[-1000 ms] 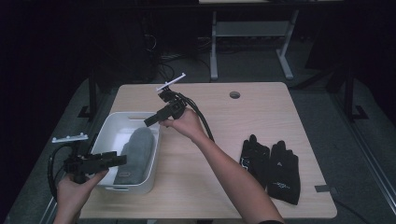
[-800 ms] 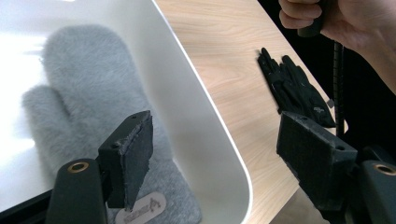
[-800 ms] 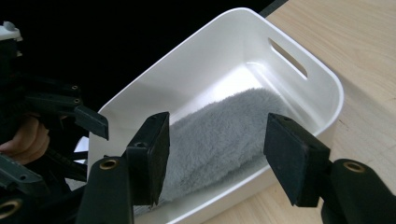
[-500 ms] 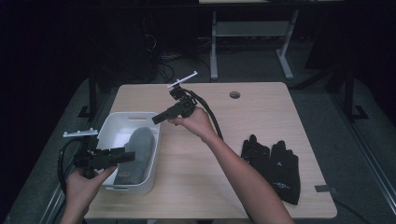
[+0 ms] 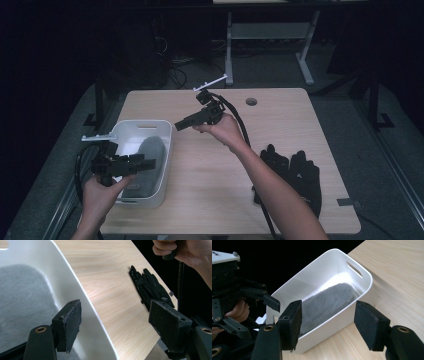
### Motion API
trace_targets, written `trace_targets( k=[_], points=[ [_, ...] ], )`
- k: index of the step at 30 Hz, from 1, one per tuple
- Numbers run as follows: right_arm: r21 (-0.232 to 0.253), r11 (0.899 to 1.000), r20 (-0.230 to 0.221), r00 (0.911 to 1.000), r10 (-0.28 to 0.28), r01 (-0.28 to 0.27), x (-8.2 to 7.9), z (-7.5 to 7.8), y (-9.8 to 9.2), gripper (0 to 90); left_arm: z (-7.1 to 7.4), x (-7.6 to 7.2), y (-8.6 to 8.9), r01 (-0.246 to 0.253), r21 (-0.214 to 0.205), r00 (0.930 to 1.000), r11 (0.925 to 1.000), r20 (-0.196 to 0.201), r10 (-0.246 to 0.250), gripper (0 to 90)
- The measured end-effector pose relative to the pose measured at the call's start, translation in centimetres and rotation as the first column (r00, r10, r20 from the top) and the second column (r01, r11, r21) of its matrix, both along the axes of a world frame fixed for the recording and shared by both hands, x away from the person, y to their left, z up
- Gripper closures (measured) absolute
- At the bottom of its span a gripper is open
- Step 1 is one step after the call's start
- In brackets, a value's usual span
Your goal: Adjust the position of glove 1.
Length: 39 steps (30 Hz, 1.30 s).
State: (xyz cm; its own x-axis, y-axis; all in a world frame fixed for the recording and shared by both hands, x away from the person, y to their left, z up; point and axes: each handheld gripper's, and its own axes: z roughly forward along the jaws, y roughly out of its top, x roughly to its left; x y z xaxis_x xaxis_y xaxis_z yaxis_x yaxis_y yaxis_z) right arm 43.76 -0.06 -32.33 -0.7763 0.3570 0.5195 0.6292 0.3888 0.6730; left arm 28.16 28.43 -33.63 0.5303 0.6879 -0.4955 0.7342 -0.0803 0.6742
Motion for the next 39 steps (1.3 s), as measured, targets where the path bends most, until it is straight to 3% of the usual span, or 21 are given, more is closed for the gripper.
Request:
trace_targets(
  k=[25,39],
  points=[
    [0.01,0.997,0.017,0.9971,-0.074,0.074,-1.4,0.9,-7.9,37.2,1.0,1.5,-5.4,0.095,0.007,0.9954,0.9954,0.011,-0.095,25.8],
    [0.004,0.994,0.022,0.9937,-0.11,0.11,-2.3,0.9,-11.3,36.8,0.9,1.9,-7.6,0.131,0.01,0.9914,0.9914,0.009,-0.131,25.8]
  ],
)
